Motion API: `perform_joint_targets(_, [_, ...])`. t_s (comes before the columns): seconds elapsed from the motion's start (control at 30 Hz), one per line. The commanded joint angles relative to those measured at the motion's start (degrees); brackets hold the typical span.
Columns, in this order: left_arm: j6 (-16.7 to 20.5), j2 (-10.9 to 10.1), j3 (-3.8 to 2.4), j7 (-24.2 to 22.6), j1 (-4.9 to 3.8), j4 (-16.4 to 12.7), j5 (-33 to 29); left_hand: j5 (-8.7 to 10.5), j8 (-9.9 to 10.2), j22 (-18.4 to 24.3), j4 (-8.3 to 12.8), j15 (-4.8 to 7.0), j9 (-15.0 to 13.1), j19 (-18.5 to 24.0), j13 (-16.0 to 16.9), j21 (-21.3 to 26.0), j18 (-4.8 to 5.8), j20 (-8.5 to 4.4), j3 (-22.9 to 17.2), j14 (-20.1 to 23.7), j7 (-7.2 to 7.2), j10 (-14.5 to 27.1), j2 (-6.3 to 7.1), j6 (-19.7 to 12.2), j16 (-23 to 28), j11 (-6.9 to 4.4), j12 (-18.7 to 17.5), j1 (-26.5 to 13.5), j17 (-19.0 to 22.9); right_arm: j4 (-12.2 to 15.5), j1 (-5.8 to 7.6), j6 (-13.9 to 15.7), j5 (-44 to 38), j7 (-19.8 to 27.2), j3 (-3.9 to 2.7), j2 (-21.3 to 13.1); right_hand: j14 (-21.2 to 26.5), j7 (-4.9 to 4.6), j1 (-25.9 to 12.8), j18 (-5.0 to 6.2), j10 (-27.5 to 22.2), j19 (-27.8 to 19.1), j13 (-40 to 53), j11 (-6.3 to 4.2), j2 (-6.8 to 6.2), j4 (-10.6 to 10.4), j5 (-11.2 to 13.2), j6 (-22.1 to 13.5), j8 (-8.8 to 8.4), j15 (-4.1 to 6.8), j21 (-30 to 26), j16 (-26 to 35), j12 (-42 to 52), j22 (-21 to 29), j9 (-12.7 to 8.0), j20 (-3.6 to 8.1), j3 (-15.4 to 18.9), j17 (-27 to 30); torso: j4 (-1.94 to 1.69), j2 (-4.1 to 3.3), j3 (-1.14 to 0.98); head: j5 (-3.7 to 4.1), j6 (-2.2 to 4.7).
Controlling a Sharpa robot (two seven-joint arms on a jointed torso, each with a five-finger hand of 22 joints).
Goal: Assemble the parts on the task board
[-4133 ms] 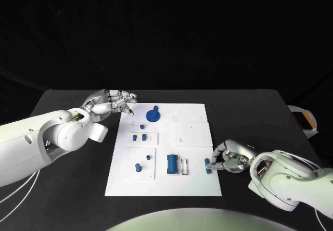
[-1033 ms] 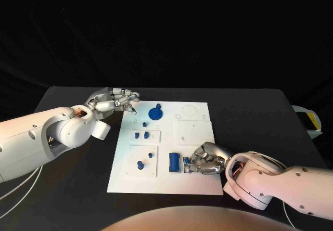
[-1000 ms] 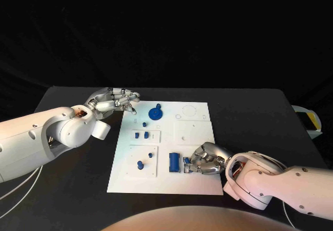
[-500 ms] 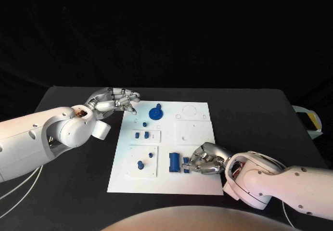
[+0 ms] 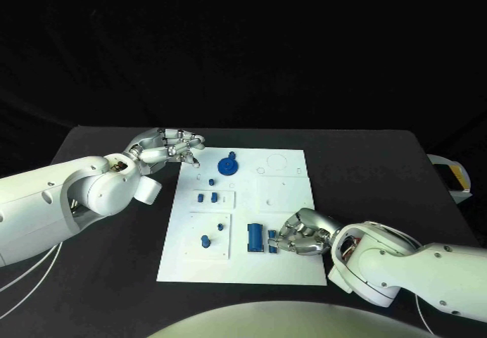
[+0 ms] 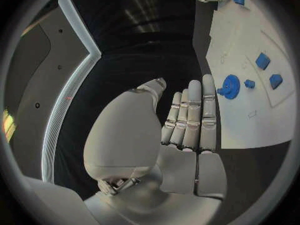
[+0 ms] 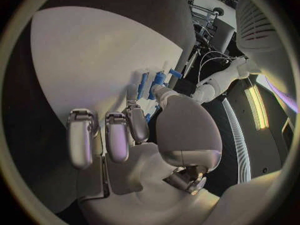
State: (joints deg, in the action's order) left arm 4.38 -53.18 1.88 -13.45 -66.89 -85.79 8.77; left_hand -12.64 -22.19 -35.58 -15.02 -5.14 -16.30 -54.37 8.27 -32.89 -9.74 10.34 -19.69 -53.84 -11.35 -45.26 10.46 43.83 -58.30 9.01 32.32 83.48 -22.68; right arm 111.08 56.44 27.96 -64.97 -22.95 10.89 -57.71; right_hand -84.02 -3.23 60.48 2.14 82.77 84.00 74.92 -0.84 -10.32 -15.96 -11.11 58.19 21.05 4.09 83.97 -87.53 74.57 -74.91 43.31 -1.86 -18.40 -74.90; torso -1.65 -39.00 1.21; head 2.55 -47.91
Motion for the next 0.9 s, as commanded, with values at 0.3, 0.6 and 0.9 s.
perform_joint_targets(0.3, [-0.43,0.05,-0.03,-1.18,-0.01,-0.15,-0.35,-0.24,-0.36,0.1,-0.42,0.08,0.1,-0.42,-0.12,0.27,-0.66,0.01,-0.07,0.48,-1.1,0.36,-0.05,-0.24,-0.23,0.02,0.27,0.29,-0.08,-0.05,0.31,-0.03,0.94,4.48,-0.07,-1.43,-4.64,-0.75,7.39,-0.56,-0.5,3.53,4.01,0.44,-0.08,2.38,3.25,-1.32,-0.91,0.04,-1.78,0.21,-0.95,-12.97,-0.82,-0.1,0.45,-8.31,0.01,0.06,0.02,-0.03,0.29])
perform_joint_targets(0.6, [1.86,0.7,-0.03,-3.55,0.05,-0.02,-1.08,-0.24,-0.67,0.17,-0.7,0.24,0.22,-0.64,-0.03,0.39,-0.69,-0.04,-0.07,0.35,-0.95,-0.84,-0.17,0.05,-0.39,-0.21,1.11,0.45,-0.12,-2.87,5.24,2.58,17.24,17.92,-0.16,-2.57,-3.35,-2.49,11.38,1.04,-4.44,0.67,-0.13,1.95,0.7,3.56,0.17,-4.95,-3.26,-1.25,-10.48,2.97,-7.03,-10.48,-1.99,-1.27,0.22,-3.05,0.02,0.49,0.28,0.17,0.95])
perform_joint_targets(0.9, [4.76,2.41,-0.02,-5.95,0.79,1.27,-2.7,-0.22,-1.08,0.31,-1.19,0.49,0.4,-0.72,-0.13,0.66,-0.7,-0.18,-0.07,0.44,-0.71,-3.01,-0.14,0.66,-0.37,-0.59,1.77,0.37,-0.08,-8.41,7.97,4.54,25.2,27.72,-0.26,-0.62,-3.05,-2.67,13.54,1.77,-6.21,-0.63,-2.07,2.1,1.51,4.88,0.22,-5.18,-3.59,-1.38,-14.58,3.75,-9.65,-9.3,-2.25,-1.45,-1.05,-1.8,0.05,1.57,0.37,-0.17,1.86])
